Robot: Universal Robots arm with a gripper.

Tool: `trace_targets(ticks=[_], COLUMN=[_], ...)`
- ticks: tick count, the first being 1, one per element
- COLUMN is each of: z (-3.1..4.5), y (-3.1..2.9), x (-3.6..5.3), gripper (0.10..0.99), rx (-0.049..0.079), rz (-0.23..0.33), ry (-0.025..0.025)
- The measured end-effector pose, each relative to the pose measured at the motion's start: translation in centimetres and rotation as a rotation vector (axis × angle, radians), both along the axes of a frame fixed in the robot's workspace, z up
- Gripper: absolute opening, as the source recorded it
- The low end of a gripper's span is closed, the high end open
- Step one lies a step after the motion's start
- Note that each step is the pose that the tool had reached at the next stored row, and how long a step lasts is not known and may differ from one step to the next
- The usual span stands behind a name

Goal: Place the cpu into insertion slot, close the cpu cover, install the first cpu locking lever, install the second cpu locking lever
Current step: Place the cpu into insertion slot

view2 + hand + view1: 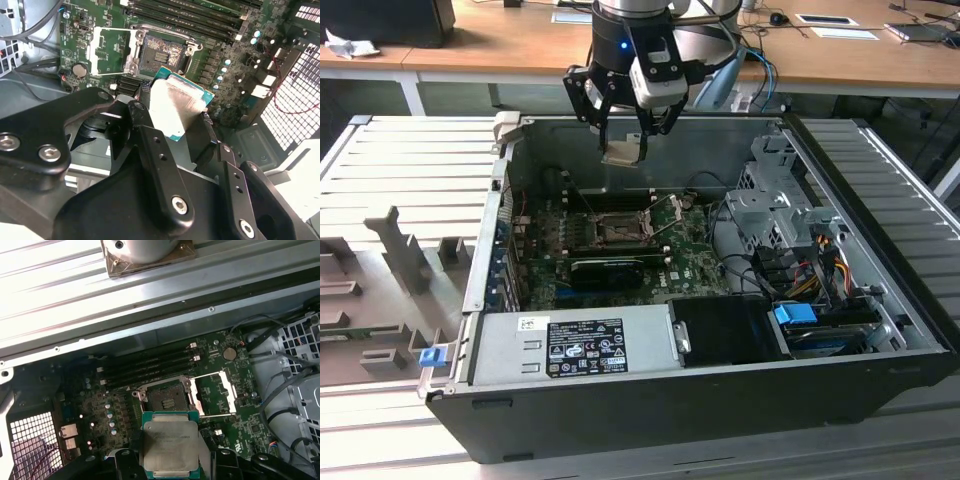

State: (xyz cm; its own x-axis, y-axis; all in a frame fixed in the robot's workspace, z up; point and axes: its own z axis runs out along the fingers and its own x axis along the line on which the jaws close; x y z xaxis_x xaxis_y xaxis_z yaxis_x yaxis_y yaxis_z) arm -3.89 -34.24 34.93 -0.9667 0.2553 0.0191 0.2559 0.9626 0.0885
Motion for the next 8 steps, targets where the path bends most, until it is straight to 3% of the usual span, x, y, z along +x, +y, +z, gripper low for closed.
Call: trace_targets(ticks=[8], z=[-0.07], y=[0.00], x=[0.00], gripper=[0.529], rx=[0.000], rz=[-0.009], ry=[0.0000])
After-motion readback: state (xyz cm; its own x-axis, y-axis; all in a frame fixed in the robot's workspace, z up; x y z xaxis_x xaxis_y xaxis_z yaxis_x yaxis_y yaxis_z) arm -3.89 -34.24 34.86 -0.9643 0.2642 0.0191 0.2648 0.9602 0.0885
